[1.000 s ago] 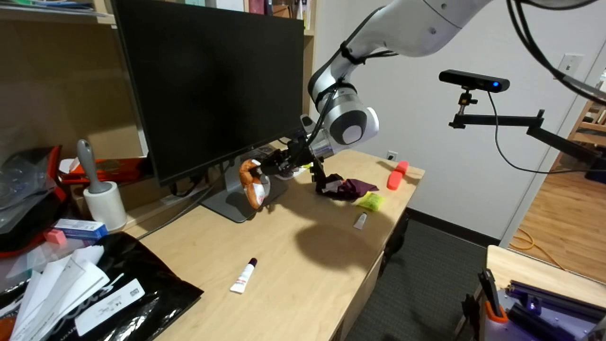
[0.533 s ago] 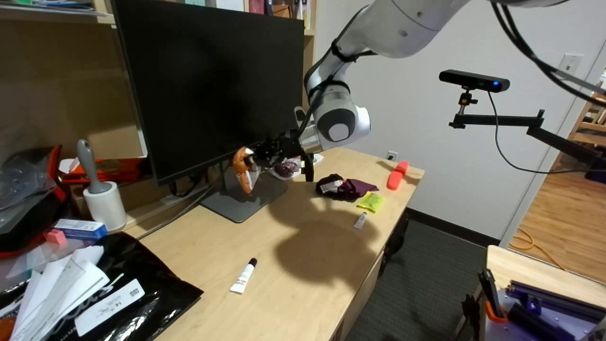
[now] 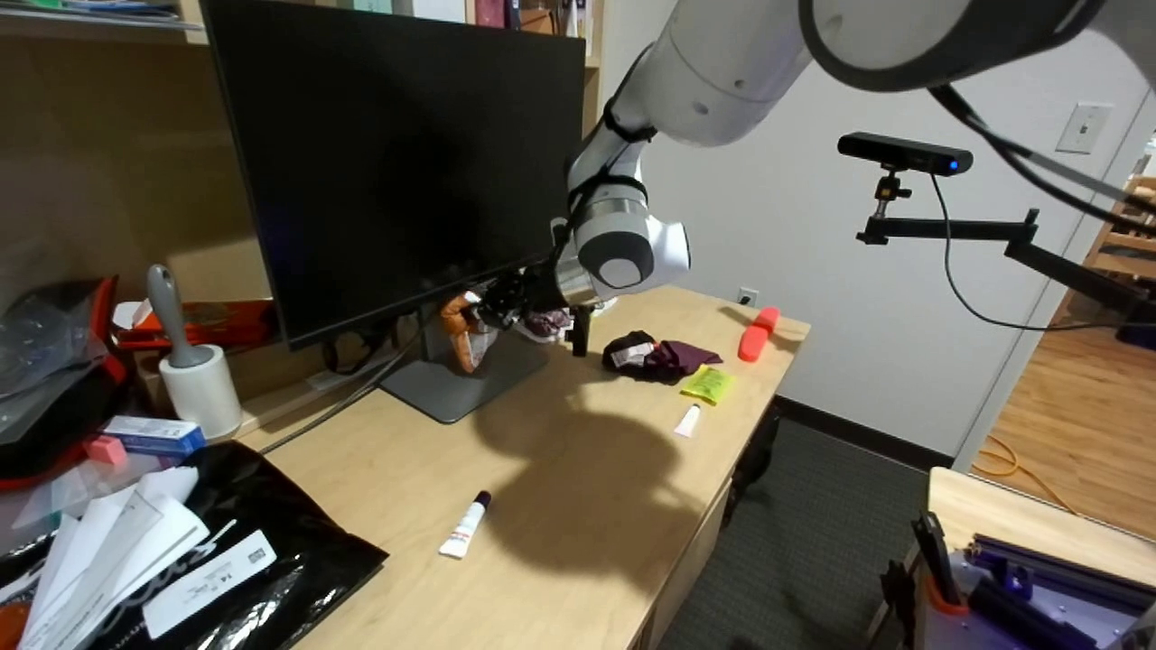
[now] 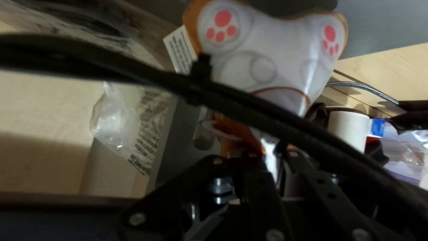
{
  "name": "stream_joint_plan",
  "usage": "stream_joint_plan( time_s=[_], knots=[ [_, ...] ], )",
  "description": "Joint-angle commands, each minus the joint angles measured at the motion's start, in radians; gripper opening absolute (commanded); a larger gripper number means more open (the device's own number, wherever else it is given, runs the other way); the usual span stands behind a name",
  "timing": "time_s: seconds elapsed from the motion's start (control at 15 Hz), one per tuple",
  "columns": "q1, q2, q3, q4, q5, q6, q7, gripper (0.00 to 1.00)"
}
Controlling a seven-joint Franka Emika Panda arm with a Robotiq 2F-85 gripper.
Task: Move the yellow object to the right
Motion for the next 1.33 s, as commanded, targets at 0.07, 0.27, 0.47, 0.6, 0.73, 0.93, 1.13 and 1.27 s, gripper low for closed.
stream_joint_plan(
  time_s=[0.07, 0.27, 0.47, 0.6, 0.73, 0.93, 1.13, 1.27],
  knots=[
    [-0.060, 0.053, 0.063, 0.057, 0.085, 0.105, 0.026, 0.28],
    [-0.082, 0.049, 0.091, 0.062, 0.067, 0.120, 0.061, 0.47],
    [-0.098, 0.032, 0.111, 0.047, 0.057, 0.100, 0.069, 0.67],
    [-0.100, 0.018, 0.117, 0.029, 0.039, 0.095, 0.076, 0.79],
    [-0.104, 0.002, 0.121, 0.012, 0.026, 0.084, 0.076, 0.92],
    [-0.110, -0.037, 0.119, -0.024, 0.009, 0.059, 0.056, 1.00],
    [-0.133, -0.094, 0.119, -0.053, 0.029, 0.007, 0.039, 1.00],
    [-0.140, -0.130, 0.113, -0.100, -0.004, -0.004, 0.061, 1.00]
  ],
)
